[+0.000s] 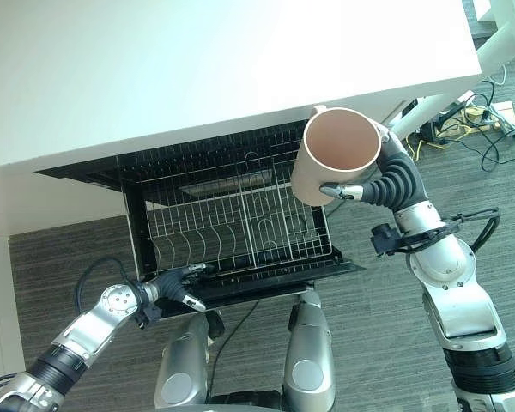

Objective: Place the dishes in the dishwasher.

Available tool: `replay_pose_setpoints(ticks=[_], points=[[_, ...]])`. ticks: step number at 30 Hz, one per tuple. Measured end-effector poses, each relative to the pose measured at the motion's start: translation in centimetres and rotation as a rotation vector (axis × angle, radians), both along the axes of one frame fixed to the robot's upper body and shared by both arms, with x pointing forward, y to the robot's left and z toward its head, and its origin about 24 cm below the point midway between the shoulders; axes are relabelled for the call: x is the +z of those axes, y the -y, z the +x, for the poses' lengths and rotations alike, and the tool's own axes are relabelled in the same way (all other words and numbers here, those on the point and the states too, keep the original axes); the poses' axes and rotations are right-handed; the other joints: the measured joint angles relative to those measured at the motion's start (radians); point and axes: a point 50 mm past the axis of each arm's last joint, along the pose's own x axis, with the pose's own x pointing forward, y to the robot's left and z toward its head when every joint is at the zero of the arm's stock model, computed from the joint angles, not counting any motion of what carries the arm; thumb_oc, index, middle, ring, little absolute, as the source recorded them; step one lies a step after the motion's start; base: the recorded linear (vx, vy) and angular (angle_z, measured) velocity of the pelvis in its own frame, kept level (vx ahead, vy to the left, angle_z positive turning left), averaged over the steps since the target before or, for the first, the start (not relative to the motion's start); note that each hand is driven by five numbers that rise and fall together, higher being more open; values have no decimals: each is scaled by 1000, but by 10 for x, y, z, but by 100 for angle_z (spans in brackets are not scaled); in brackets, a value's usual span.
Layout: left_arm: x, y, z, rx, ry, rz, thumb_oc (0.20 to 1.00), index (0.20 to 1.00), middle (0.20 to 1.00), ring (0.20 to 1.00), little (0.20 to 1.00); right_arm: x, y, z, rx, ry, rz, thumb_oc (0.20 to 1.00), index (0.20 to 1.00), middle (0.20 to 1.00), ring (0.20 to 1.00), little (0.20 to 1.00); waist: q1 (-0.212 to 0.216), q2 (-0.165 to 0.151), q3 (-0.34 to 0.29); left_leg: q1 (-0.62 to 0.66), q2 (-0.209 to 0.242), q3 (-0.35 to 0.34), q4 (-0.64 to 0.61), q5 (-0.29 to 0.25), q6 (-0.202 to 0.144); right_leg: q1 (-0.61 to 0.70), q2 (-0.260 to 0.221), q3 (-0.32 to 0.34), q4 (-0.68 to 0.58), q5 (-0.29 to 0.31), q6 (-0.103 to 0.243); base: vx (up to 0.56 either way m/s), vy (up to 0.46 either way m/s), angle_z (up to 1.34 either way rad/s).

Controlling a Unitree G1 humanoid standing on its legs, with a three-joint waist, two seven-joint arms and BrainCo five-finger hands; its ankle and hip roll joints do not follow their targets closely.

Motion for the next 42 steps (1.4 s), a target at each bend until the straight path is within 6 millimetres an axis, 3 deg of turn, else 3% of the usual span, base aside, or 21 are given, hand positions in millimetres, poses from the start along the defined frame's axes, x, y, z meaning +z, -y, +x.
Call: replay_pose_setpoints(ticks=[9, 12, 14, 24, 34, 42], points=[[-1, -1, 0, 2, -27, -5, 1000, 1000, 1000, 1000, 1000, -22, 13, 13, -72, -170, -23, 200, 200, 200, 200, 200, 2, 0, 0, 9, 3, 0, -1, 0, 0, 11, 5, -1, -4, 0, -1, 0, 0, 0], [-2, -4, 0, 30, -68, -41, 1000, 1000, 1000, 1000, 1000, -40, 25, 22, -132, -279, -16, 200, 200, 200, 200, 200, 6, 0, 0, 9, 4, -2, -5, 0, -1, 12, 6, -7, -4, 1, -1, 13, -30, 2], [-3, -4, -1, 24, -85, -44, 1000, 1000, 1000, 1000, 1000, -54, 27, 26, -142, -360, -23, 200, 200, 200, 200, 200, 4, -1, 0, 11, 5, -8, -6, 0, -1, 20, 7, -17, -8, 0, -1, 17, -43, 7], [-4, -2, -2, -12, -132, -51, 1000, 1000, 1000, 1000, 1000, -78, 29, 47, -167, -511, -37, 200, 200, 200, 200, 200, 37, 0, 0, 14, 2, -33, -5, 1, -1, 45, 8, -40, -16, -1, -2, 10, -30, 6], [-1, 7, 2, -74, -154, -39, 1000, 1000, 1000, 1000, 1000, -53, 6, 83, -126, -502, -43, 200, 200, 200, 200, 200, 82, 1, 0, 17, -2, -44, -4, 2, -2, 56, 4, -51, -15, -1, -2, -1, 0, 2], [4, 9, 6, -99, -148, -45, 1000, 1000, 1000, 1000, 1000, -61, 22, 104, -246, -610, -3, 200, 200, 200, 200, 200, 107, 5, 0, 18, -16, -55, -3, 6, 3, 62, -11, -57, -8, -1, -1, 2, 9, 4]])
